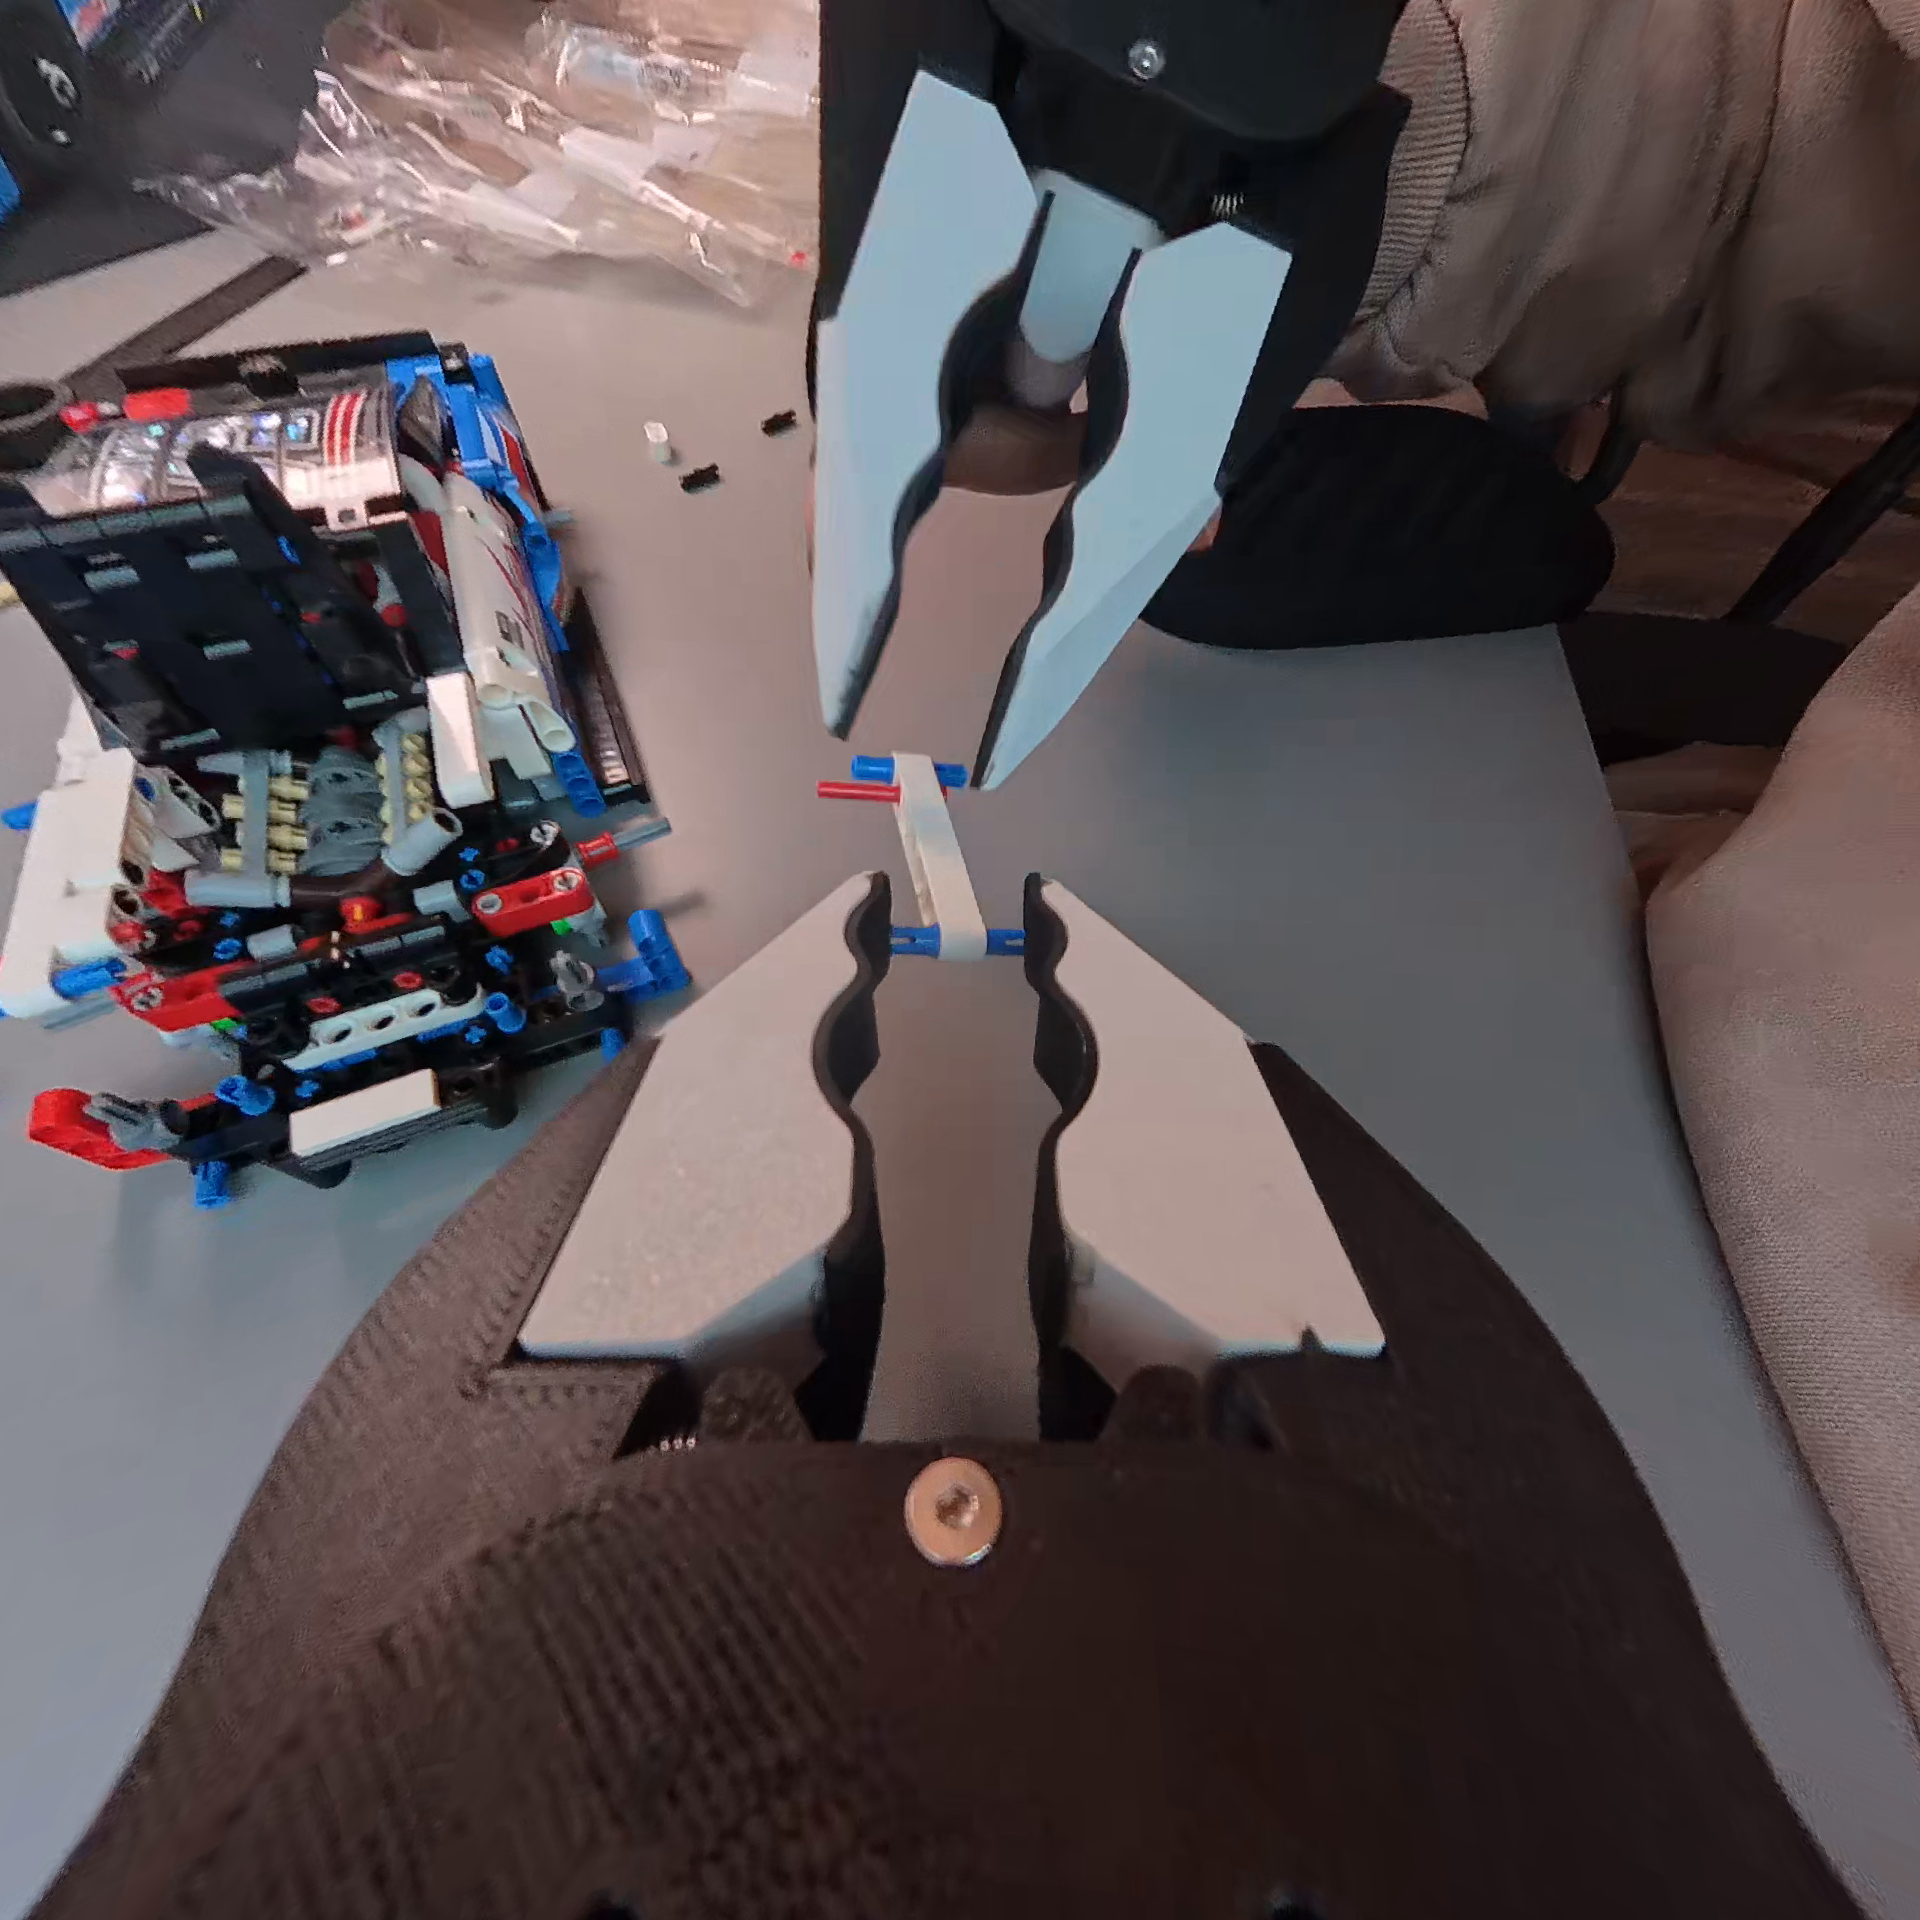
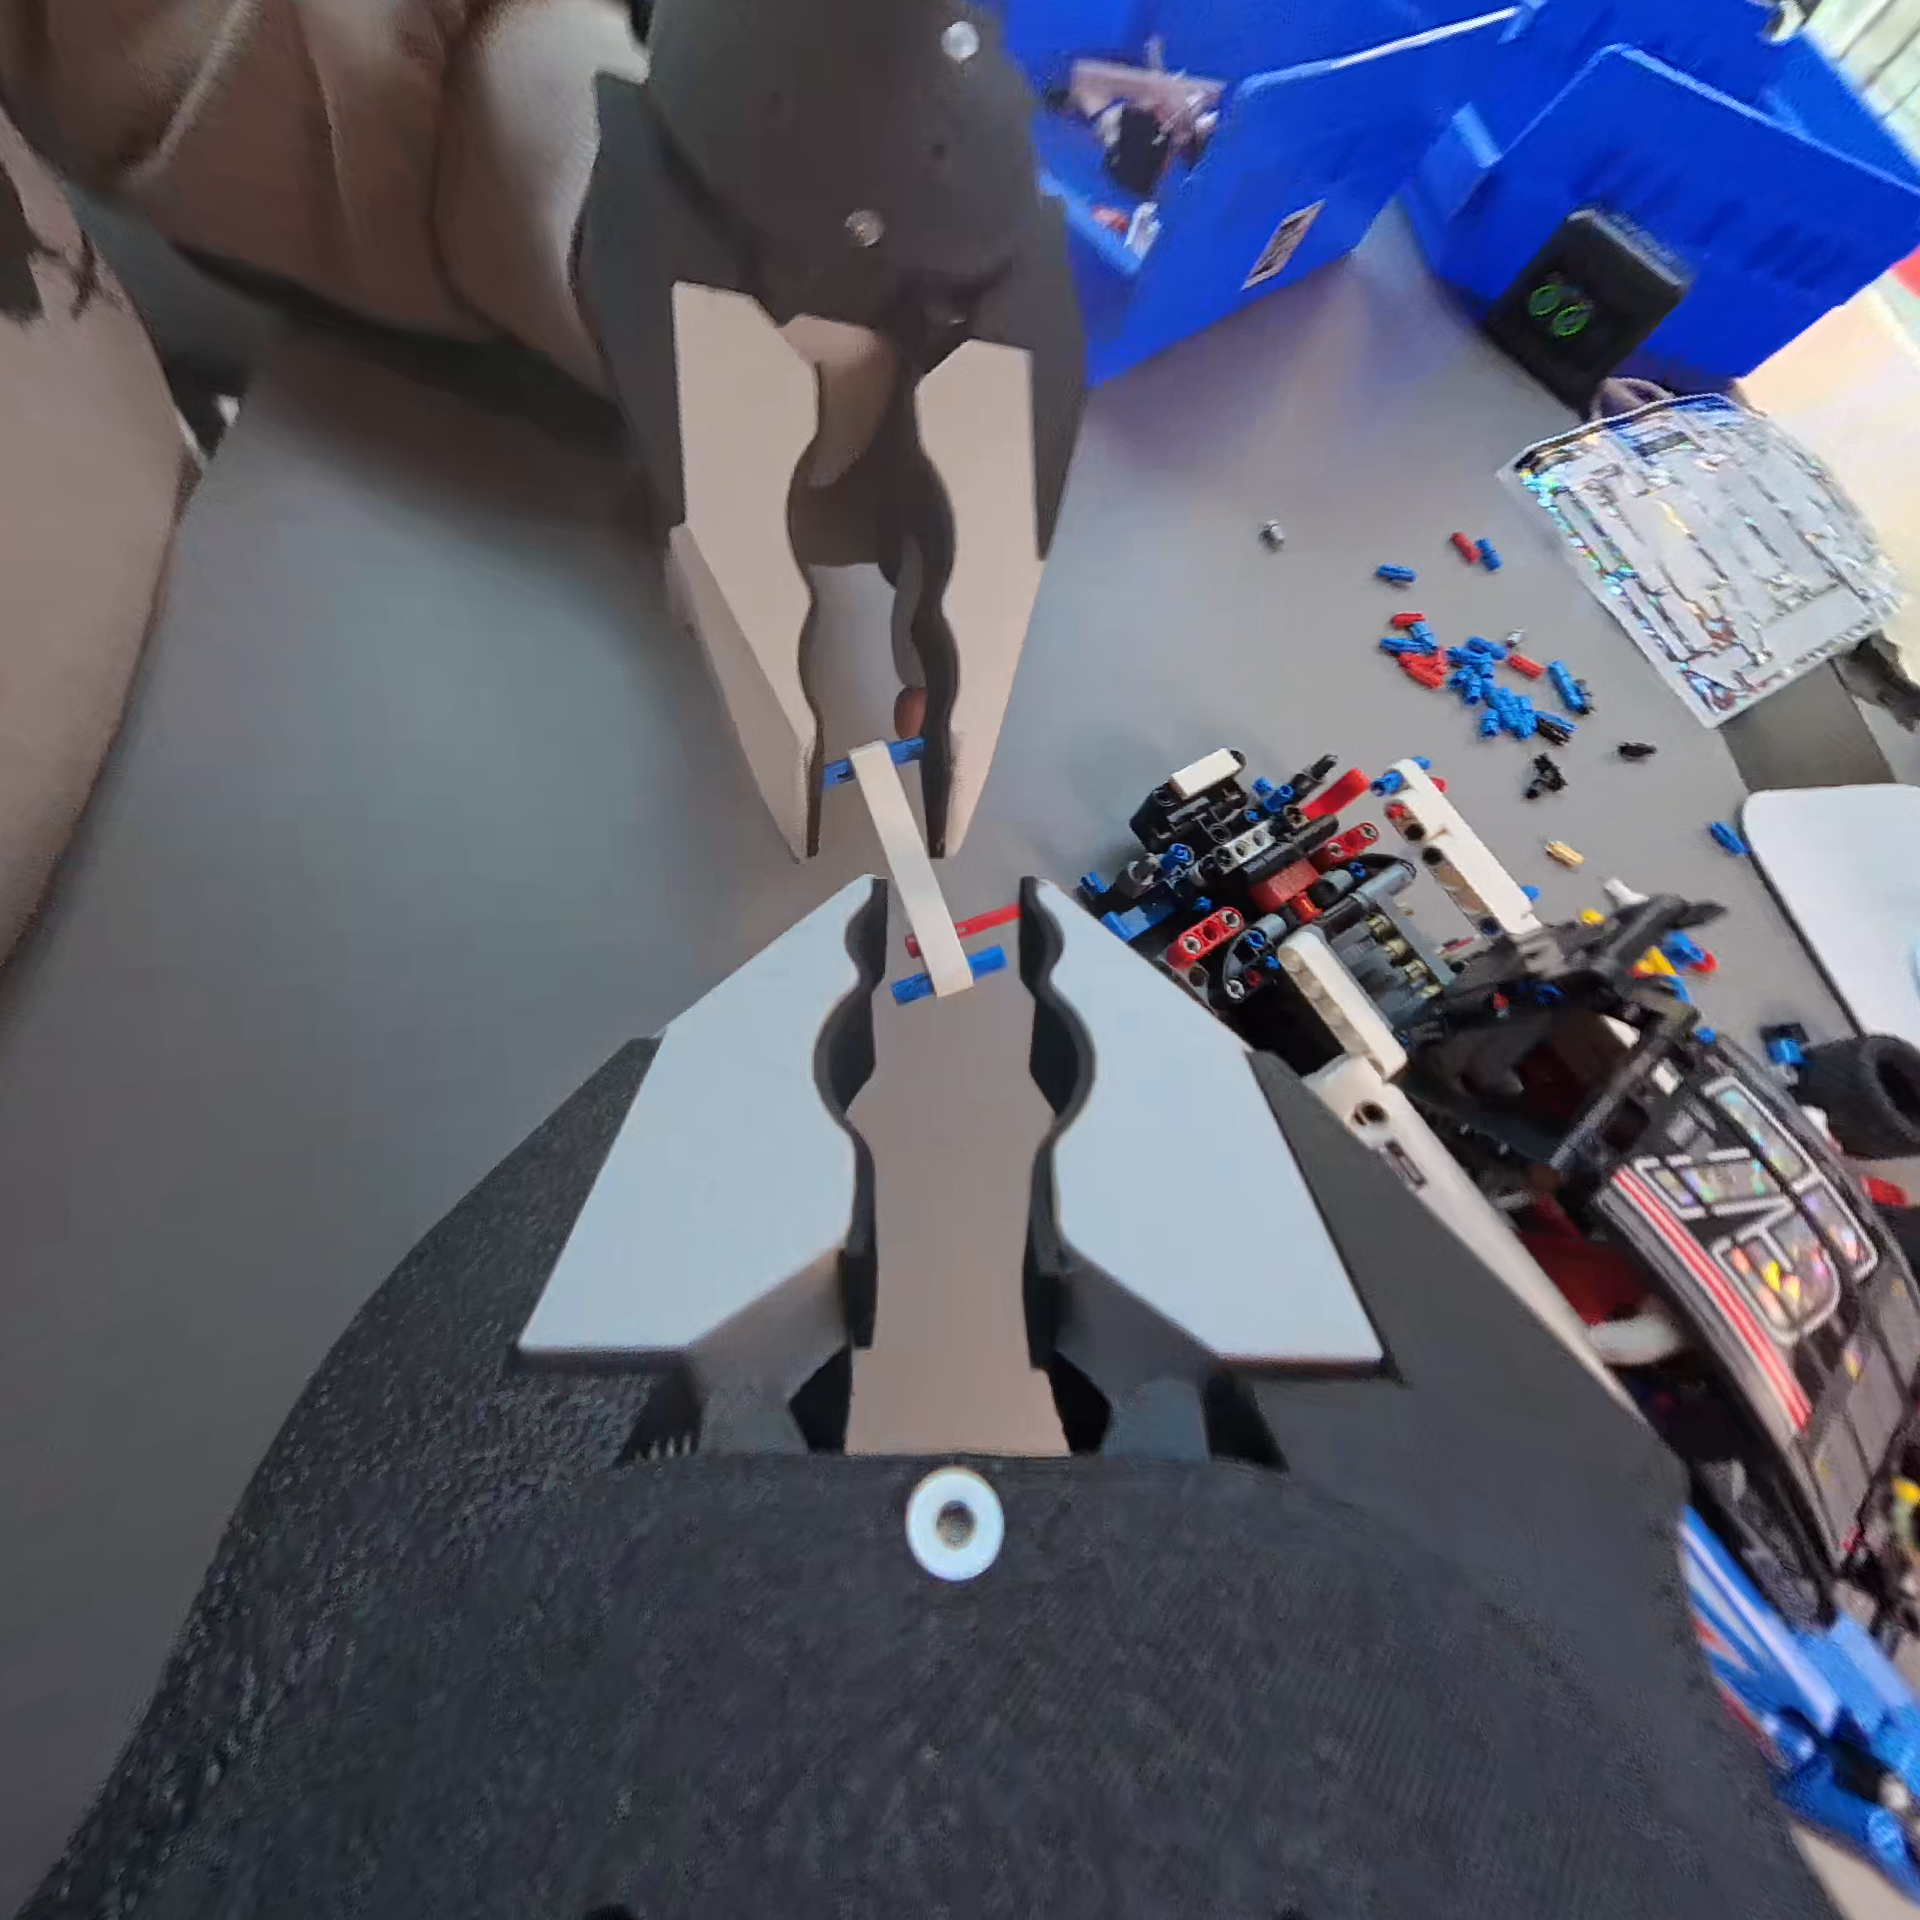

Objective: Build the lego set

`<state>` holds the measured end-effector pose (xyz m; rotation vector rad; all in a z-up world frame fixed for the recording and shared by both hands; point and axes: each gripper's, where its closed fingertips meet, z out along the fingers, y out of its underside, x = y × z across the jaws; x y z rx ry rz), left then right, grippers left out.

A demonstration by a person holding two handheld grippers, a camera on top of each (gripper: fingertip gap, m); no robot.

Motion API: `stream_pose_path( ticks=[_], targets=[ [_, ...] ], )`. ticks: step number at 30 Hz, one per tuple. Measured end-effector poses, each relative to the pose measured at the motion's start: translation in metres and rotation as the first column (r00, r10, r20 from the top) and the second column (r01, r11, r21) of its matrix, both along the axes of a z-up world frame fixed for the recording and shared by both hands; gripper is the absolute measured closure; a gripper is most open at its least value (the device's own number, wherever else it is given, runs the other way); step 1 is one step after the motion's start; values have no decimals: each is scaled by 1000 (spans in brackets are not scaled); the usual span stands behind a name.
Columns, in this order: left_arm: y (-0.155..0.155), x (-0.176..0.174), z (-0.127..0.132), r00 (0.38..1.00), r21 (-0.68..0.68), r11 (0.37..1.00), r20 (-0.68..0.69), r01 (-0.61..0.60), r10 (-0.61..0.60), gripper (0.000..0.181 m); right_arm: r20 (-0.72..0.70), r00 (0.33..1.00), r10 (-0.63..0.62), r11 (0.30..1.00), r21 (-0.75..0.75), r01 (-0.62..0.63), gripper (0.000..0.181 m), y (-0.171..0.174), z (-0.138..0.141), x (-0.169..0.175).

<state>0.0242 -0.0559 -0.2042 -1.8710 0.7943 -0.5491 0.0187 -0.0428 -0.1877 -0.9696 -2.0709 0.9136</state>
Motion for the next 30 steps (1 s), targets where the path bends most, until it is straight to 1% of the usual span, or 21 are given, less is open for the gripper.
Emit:
stream_pose_path(
  ticks=[1, 2, 3, 5, 7, 9, 10, 11, 12, 13, 15, 17, 18, 19, 21, 23, 24, 26, 28, 30],
  targets=[
    [-1, 0, 3, 1000, 36, 999, -14, 0, 1, 157, -25, 999, -44, 996, -73, 42, 149, 4, 7, 2],
    [-1, 0, 6, 1000, 67, 998, -29, 2, 0, 157, -38, 995, -89, 983, -164, 81, 145, 8, 14, 5],
    [-2, 1, 8, 999, 97, 995, -46, 4, 1, 157, -36, 992, -123, 956, -273, 108, 145, 10, 19, 8],
    [-3, 4, 16, 997, 172, 985, -74, 12, 1, 157, 15, 990, -142, 871, -474, 132, 144, 9, 20, 12],
    [-2, 5, 21, 994, 230, 973, -104, 11, 14, 157, 59, 990, -128, 780, -610, 137, 143, 5, 19, 13],
    [-3, 7, 26, 992, 284, 959, -122, 17, 19, 157, 87, 992, -96, 707, -695, 129, 147, 1, 18, 12],
    [-4, 7, 29, 992, 306, 952, -125, 18, 21, 157, 84, 993, -79, 682, -723, 115, 154, -1, 20, 11],
    [-3, 7, 30, 991, 318, 948, -127, 11, 31, 157, 74, 996, -59, 661, -744, 94, 166, -4, 22, 10],
    [-3, 6, 30, 991, 323, 946, -127, 6, 37, 157, 71, 996, -47, 653, -753, 84, 170, -6, 23, 9],
    [-3, 5, 31, 993, 324, 946, -111, -4, 42, 157, 61, 998, -36, 659, -749, 69, 171, -6, 24, 9],
    [0, 2, 34, 998, 296, 954, -32, -45, 57, 157, -15, 1000, -23, 673, -740, 5, 174, -6, 34, 11],
    [0, 0, 42, 989, 198, 978, 143, -60, 32, 148, -106, 994, -41, 733, -679, -42, 174, -4, 40, 11],
    [0, -1, 47, 970, 142, 988, 241, -61, 25, 147, -154, 987, -42, 760, -646, -68, 174, -6, 43, 13],
    [-1, -2, 50, 948, 99, 994, 319, -45, 11, 147, -199, 979, -42, 780, -619, -92, 174, -8, 47, 14],
    [-4, -1, 54, 911, 43, 999, 411, -3, -15, 151, -285, 958, -35, 818, -558, -137, 174, -13, 55, 17],
    [-10, 5, 59, 875, 26, 998, 479, 64, -69, 163, -335, 942, -26, 865, -481, -146, 174, -16, 55, 18],
    [-12, 7, 61, 864, 24, 997, 497, 76, -78, 170, -349, 937, -17, 885, -442, -148, 174, -18, 53, 19],
    [-11, 6, 62, 869, 39, 997, 489, 65, -76, 173, -377, 926, -7, 916, -374, -145, 175, -19, 51, 19],
    [-12, 6, 59, 894, 62, 996, 441, 59, -80, 174, -380, 925, -2, 933, -334, -136, 174, -18, 47, 18],
    [-11, 6, 55, 933, 107, 994, 354, 36, -72, 175, -379, 925, 4, 952, -281, -120, 174, -16, 42, 17]
  ],
)
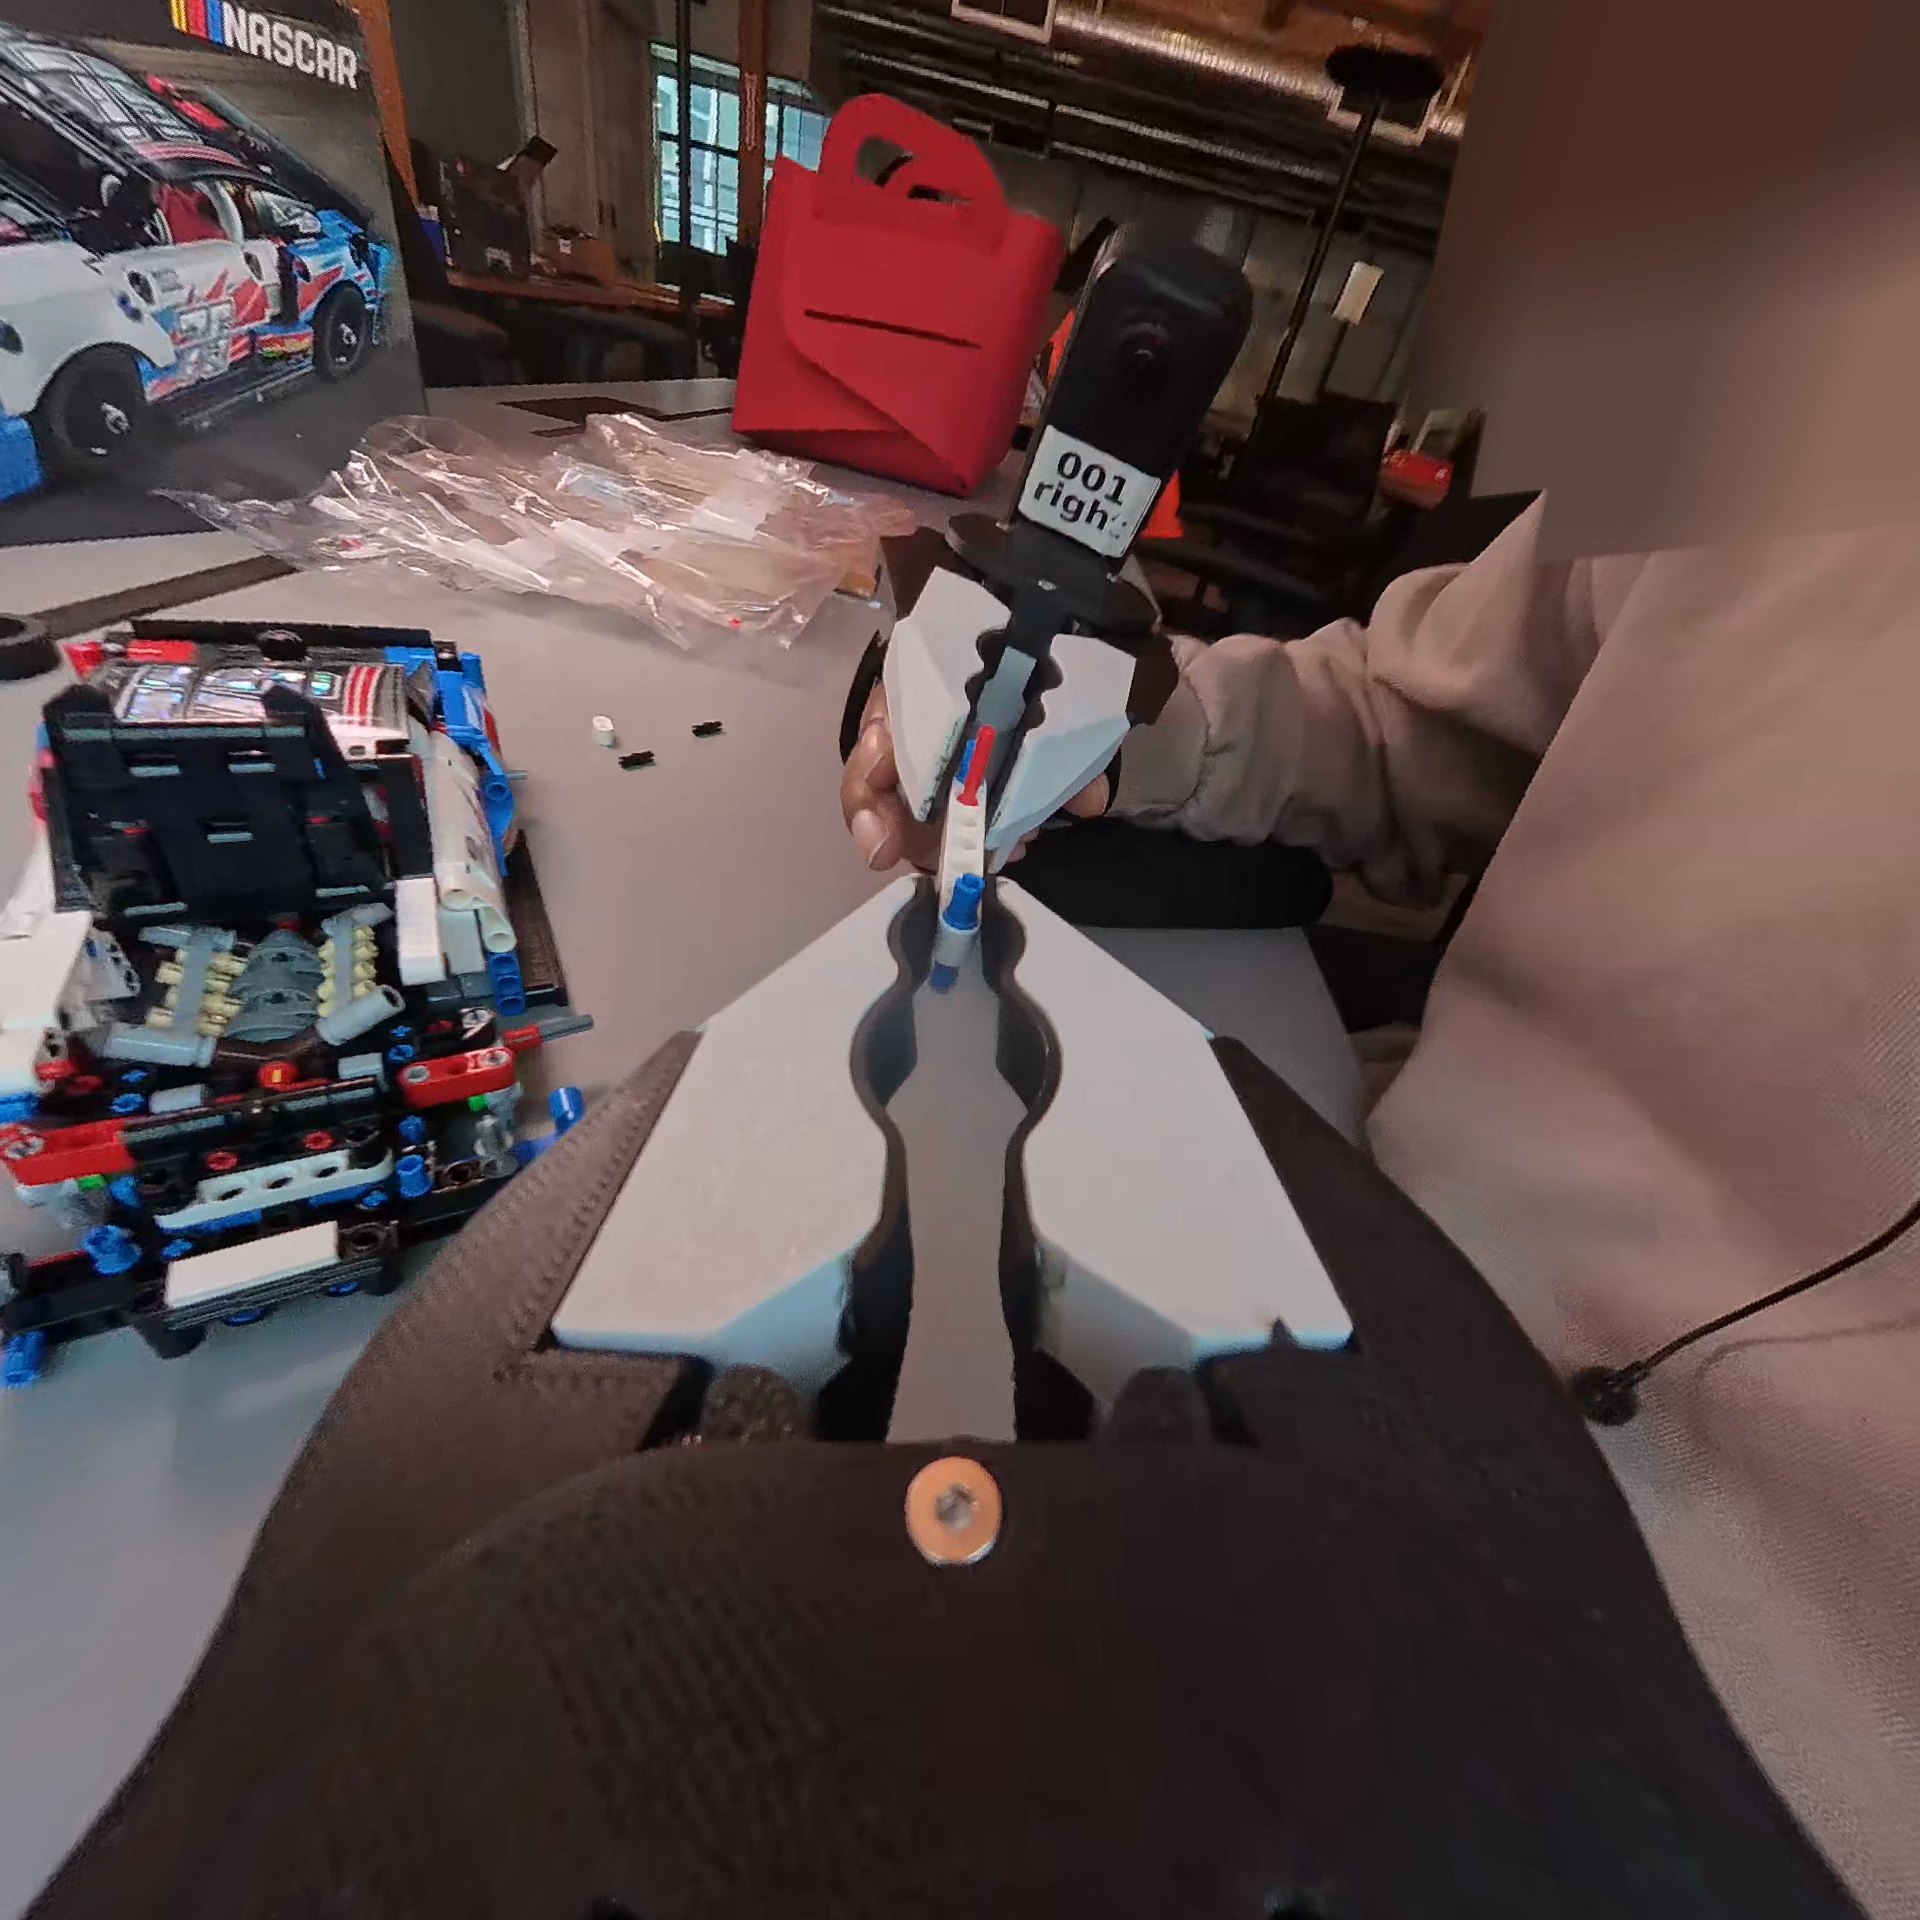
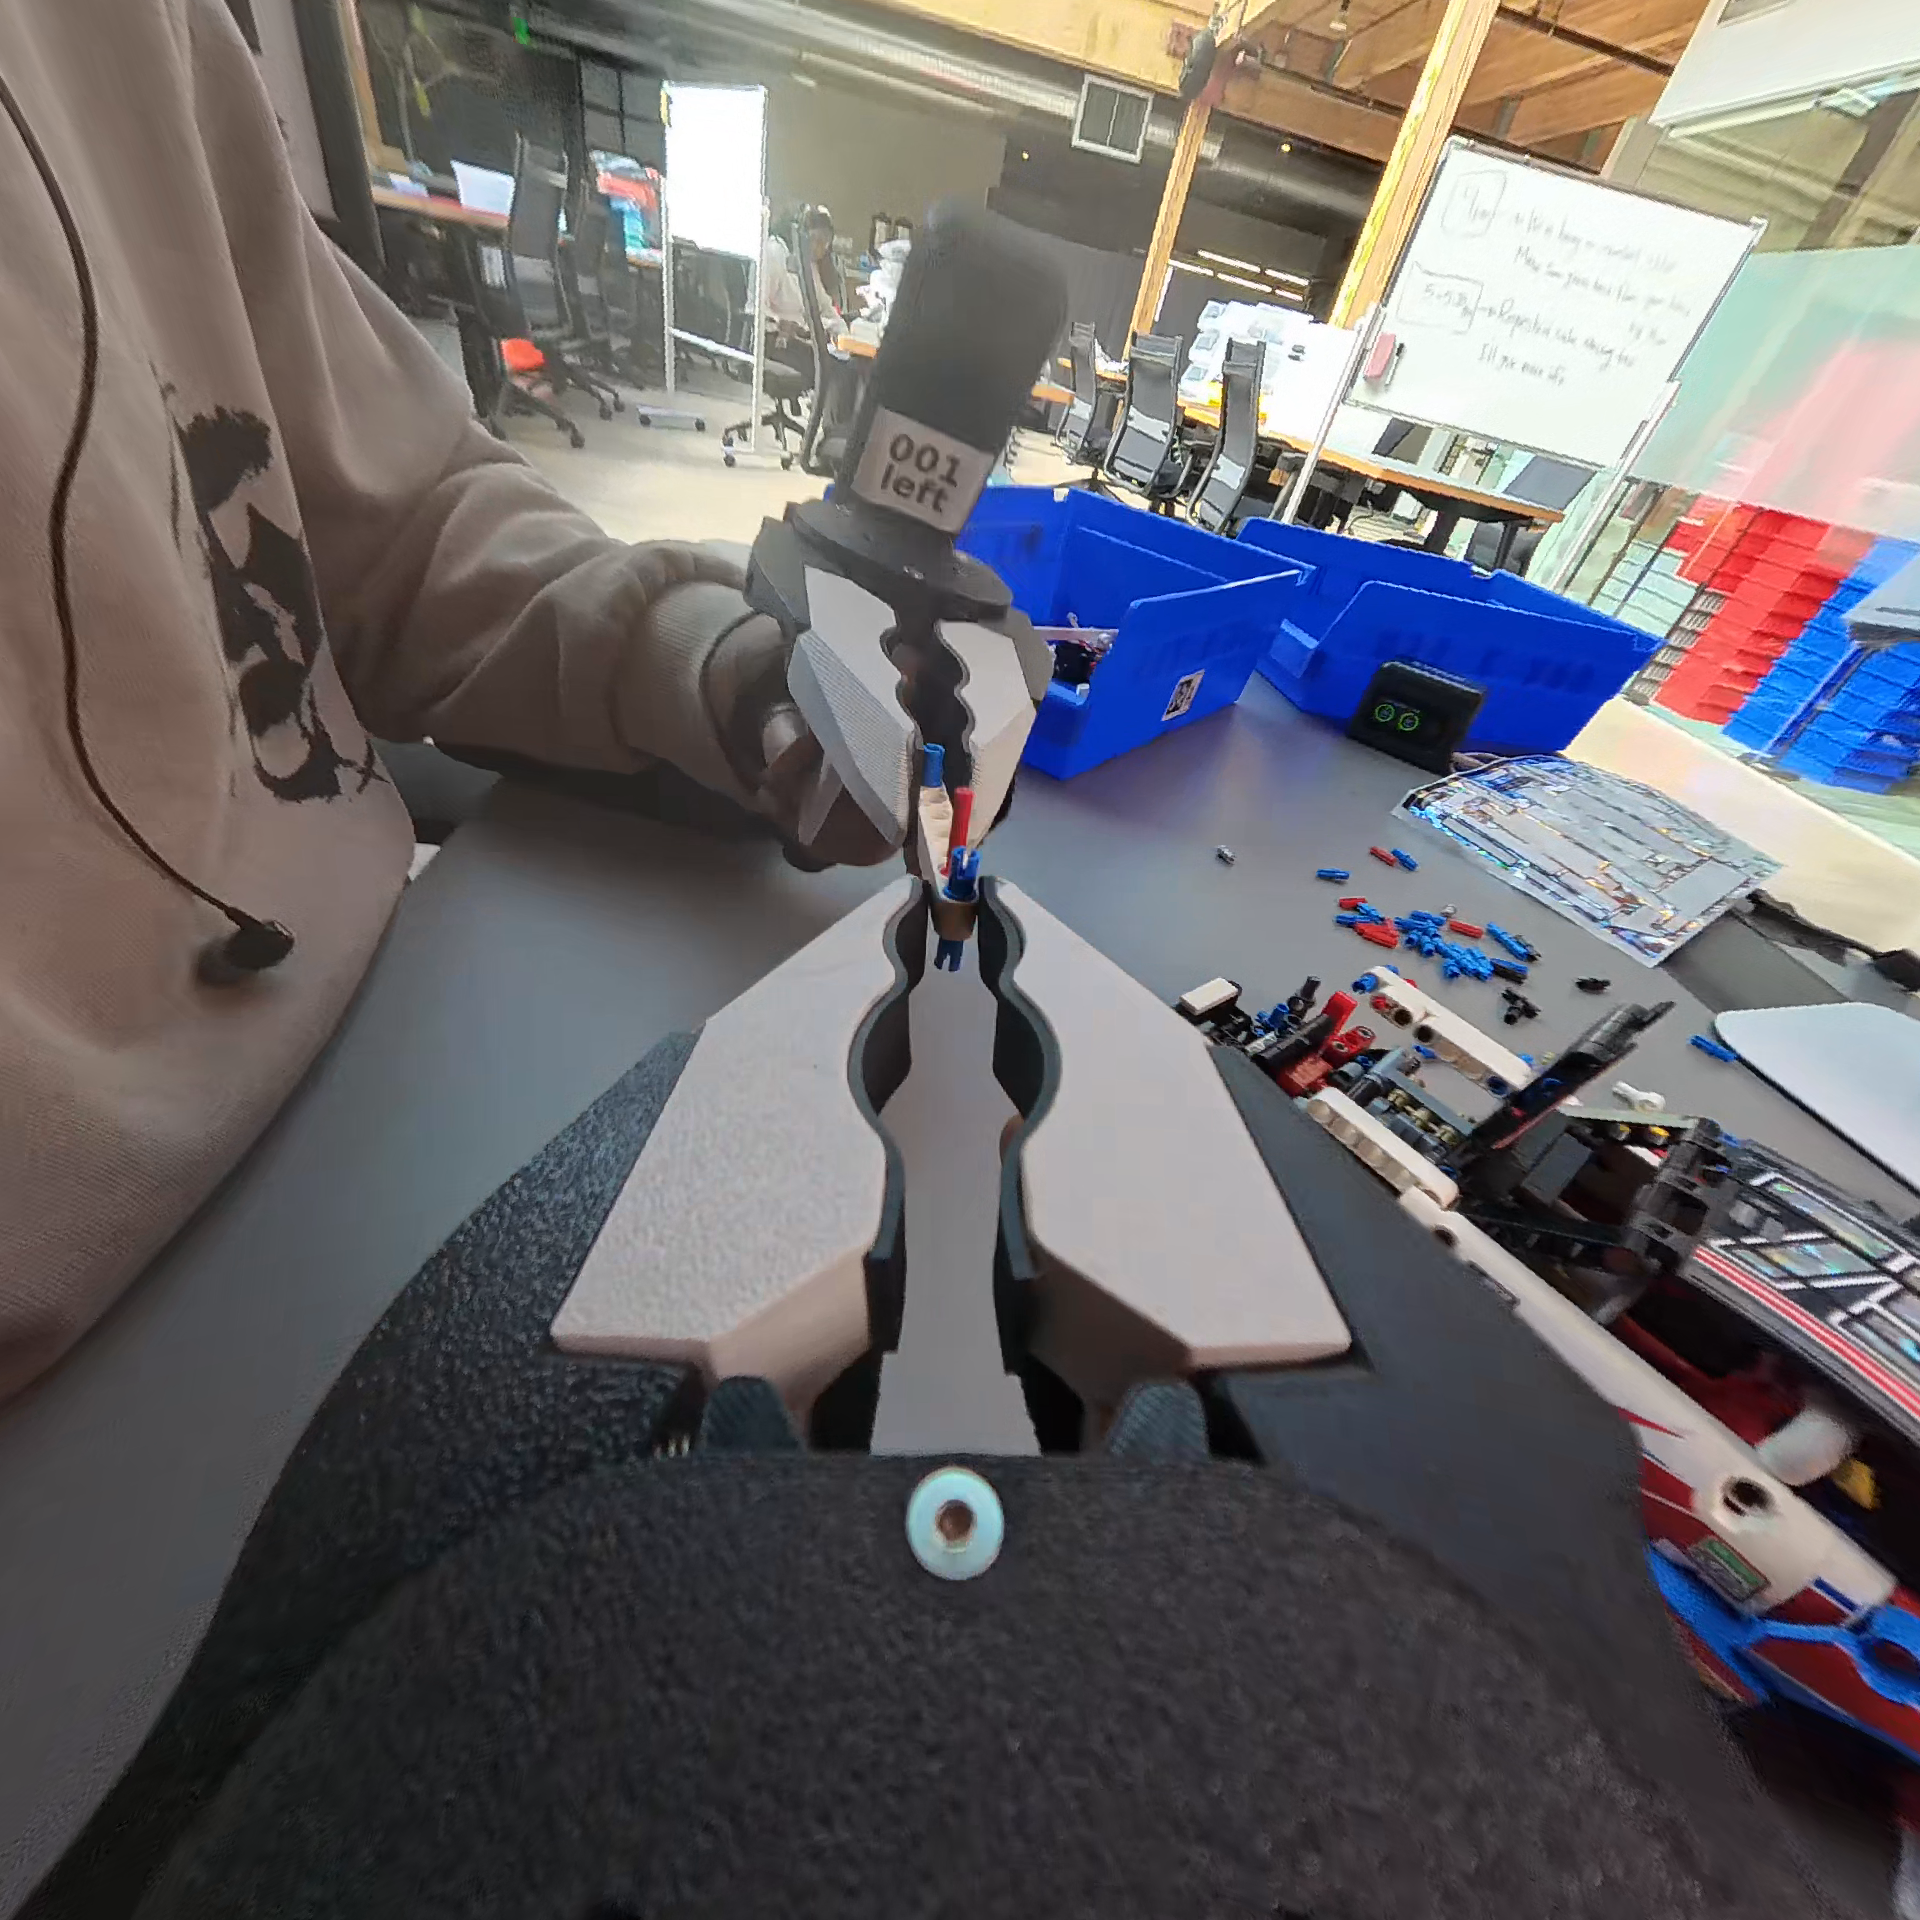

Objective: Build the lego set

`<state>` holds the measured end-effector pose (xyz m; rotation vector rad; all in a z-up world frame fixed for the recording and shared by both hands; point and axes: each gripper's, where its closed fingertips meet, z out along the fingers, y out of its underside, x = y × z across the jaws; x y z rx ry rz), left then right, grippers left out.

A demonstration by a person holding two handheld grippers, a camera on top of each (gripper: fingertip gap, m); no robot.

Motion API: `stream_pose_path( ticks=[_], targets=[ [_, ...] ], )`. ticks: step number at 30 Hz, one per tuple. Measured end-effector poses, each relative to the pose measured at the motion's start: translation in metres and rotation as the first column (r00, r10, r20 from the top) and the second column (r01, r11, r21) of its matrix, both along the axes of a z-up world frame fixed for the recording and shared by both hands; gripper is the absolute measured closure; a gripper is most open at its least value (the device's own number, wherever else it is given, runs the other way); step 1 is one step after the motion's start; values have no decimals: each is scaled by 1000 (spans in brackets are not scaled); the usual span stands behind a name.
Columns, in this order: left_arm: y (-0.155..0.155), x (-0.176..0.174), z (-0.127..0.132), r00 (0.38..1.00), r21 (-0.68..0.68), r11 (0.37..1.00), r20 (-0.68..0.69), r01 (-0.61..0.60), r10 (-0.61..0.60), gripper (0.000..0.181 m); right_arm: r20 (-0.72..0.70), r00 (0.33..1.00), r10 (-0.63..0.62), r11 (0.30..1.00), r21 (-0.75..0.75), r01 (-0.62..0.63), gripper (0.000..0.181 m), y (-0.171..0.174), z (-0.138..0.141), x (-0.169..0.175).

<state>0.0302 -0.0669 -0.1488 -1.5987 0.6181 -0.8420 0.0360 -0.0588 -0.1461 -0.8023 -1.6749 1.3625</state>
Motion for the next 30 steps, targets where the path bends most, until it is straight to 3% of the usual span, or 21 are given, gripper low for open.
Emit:
stream_pose_path(
  ticks=[4, 8, 10, 12, 16, 19, 21, 23, 26, 30],
  targets=[
    [1, 0, -13, 978, 96, 995, -202, -36, 55, 175, 22, 999, -31, 992, 122, 28, 173, 3, -14, -1],
    [5, -3, -21, 971, 50, 997, -225, -65, 74, 176, 31, 996, -85, 974, 213, 77, 170, 10, -24, -2],
    [9, -7, -26, 991, -110, 991, -116, -78, 65, 176, -6, 989, -148, 945, 292, 144, 162, 18, -24, -4],
    [15, -13, -27, 990, -308, 950, 105, -53, 89, 176, -37, 974, -222, 904, 367, 220, 154, 28, -24, -8],
    [22, -25, -21, 890, -473, 878, 426, 69, 160, 176, -70, 946, -317, 859, 401, 318, 157, 37, -20, -13],
    [24, -29, -14, 799, -488, 862, 568, 137, 195, 177, 20, 931, -364, 904, 247, 348, 156, 41, -21, -20],
    [24, -30, -4, 738, -452, 873, 649, 182, 183, 177, 114, 937, -332, 943, 58, 327, 153, 36, -19, -26],
    [25, -32, 0, 714, -427, 887, 675, 173, 186, 177, 165, 946, -279, 939, -162, 305, 155, 30, -10, -31],
    [24, -32, 7, 696, -382, 908, 699, 172, 161, 177, 204, 969, -139, 857, -466, 221, 159, 20, 2, -37],
    [22, -28, 13, 731, -327, 934, 671, 141, 125, 177, 187, 982, 15, 684, -718, 126, 176, 17, 13, -36]
  ],
)
